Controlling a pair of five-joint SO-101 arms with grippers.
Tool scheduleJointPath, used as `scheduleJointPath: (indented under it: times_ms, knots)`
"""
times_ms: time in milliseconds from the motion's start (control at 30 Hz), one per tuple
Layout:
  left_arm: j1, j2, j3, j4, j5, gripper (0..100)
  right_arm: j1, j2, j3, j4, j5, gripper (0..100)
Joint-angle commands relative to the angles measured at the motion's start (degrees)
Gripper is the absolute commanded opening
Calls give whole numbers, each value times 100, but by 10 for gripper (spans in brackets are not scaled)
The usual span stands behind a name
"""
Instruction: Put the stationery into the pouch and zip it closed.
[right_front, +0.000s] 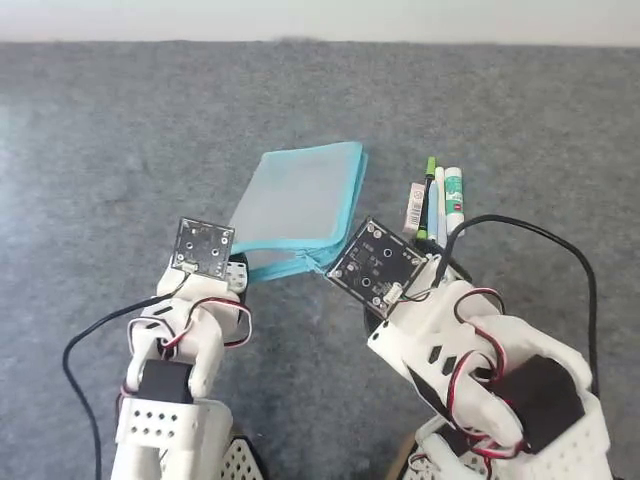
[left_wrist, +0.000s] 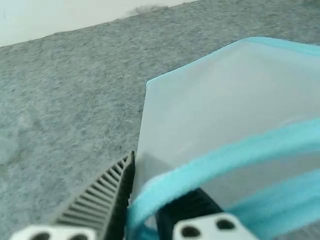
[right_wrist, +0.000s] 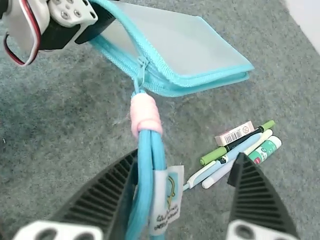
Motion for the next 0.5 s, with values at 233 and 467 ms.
scheduleJointPath:
  times_ms: [233,467]
  knots:
    - [-44,18,-330,-185,-9,11,-1473,-374,-484,980,-26,257]
    - [-70,26,-462,-158,325,11,-1279,-382,1292,-681,-255,257]
